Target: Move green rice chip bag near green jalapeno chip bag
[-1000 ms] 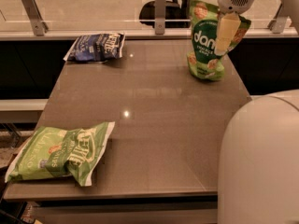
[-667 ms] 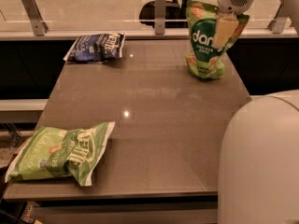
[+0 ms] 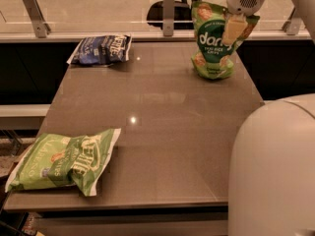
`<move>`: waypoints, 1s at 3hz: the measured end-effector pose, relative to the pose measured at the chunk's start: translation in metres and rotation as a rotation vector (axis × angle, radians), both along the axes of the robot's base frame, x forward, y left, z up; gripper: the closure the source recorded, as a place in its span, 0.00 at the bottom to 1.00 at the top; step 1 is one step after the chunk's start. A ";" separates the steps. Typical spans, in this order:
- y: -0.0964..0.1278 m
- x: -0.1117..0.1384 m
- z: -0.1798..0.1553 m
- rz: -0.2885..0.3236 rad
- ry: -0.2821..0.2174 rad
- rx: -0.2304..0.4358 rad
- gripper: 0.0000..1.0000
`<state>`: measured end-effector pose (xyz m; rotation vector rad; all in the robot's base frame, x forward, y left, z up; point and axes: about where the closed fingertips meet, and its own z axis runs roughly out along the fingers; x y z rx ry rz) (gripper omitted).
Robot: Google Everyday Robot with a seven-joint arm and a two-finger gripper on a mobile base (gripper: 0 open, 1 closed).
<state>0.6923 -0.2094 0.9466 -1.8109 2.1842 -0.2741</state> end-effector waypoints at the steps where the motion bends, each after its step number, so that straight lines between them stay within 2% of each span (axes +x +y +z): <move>1: 0.001 0.004 -0.002 0.001 -0.008 0.002 1.00; 2: 0.002 0.006 -0.003 0.003 -0.016 0.005 1.00; 3: 0.001 -0.008 0.008 0.009 -0.039 0.026 1.00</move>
Offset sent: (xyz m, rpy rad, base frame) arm -0.0007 0.0008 0.0008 0.0054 -0.0129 0.0015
